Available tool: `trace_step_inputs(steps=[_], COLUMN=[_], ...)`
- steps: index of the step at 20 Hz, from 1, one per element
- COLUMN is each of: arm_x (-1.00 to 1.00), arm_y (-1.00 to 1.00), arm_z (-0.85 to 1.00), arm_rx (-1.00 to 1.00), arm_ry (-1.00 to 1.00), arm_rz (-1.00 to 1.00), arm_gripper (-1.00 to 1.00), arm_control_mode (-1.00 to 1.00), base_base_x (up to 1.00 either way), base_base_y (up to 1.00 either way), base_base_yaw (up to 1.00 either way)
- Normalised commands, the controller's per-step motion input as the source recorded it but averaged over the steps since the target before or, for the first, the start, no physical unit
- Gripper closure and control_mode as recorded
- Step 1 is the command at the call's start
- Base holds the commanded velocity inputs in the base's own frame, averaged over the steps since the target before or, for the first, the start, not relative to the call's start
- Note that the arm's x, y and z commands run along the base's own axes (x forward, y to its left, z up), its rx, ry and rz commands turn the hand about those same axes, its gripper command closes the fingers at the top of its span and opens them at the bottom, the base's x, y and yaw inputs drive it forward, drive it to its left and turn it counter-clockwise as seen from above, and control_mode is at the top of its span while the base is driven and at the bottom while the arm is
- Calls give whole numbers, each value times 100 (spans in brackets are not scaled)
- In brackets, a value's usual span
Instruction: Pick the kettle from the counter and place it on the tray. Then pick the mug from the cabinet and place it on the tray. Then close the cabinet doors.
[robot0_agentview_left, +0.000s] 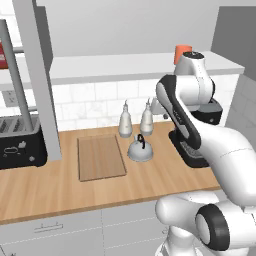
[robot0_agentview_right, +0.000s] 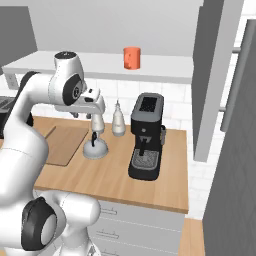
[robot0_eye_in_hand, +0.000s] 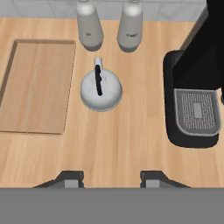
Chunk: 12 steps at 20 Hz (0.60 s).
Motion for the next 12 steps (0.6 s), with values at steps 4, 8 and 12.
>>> trace_step_inputs(steps=[4, 8, 12], arm_x=[-8, -3, 2], arm_y=[0, 24, 28], arm_z=[-5, -77, -77], arm_rx=[0, -3, -5], arm_ry=[0, 4, 0], arm_rz=[0, -5, -13], arm_gripper=[-100, -100, -100], arm_control_mode=[-100, -100, -100], base_base_x=[0, 0, 0], base_base_y=[0, 0, 0], base_base_yaw=[0, 0, 0])
